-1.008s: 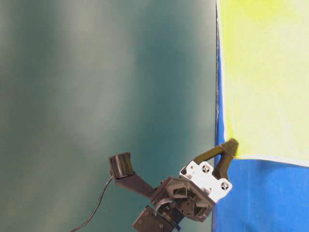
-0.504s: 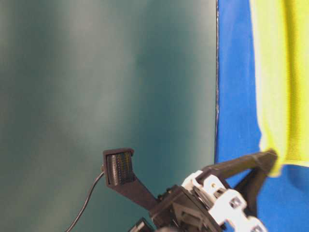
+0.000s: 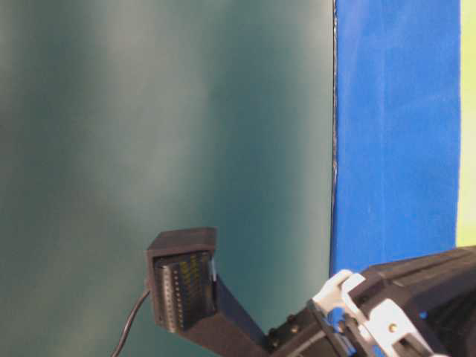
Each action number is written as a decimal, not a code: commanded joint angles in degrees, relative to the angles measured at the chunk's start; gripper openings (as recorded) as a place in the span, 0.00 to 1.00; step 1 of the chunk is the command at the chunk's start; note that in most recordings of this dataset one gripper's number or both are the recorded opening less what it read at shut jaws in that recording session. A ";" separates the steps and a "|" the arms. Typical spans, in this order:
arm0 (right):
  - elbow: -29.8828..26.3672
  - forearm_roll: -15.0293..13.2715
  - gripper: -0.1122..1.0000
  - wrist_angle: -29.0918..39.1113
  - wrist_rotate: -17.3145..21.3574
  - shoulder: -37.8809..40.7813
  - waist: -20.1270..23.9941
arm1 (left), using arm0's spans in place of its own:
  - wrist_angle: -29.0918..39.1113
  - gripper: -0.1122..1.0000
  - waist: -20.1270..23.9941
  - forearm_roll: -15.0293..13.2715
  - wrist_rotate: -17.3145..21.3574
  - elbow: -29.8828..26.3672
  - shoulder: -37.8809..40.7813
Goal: Fold the yellow towel.
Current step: 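Lift the top corners and fold them down toward the bottom edge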
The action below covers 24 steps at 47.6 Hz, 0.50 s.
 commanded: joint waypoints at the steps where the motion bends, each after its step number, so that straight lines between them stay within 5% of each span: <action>1: -1.41 0.18 0.12 -1.58 0.26 1.14 1.49 | -0.26 0.11 -1.05 0.00 -0.09 -1.14 -0.62; 18: -2.64 0.00 0.12 -2.20 0.44 3.60 1.85 | -1.14 0.12 -1.14 0.00 0.00 -1.41 -0.35; 24: -2.81 0.00 0.12 -2.29 0.44 3.52 1.85 | -1.85 0.34 -1.14 0.00 0.09 -1.41 -0.35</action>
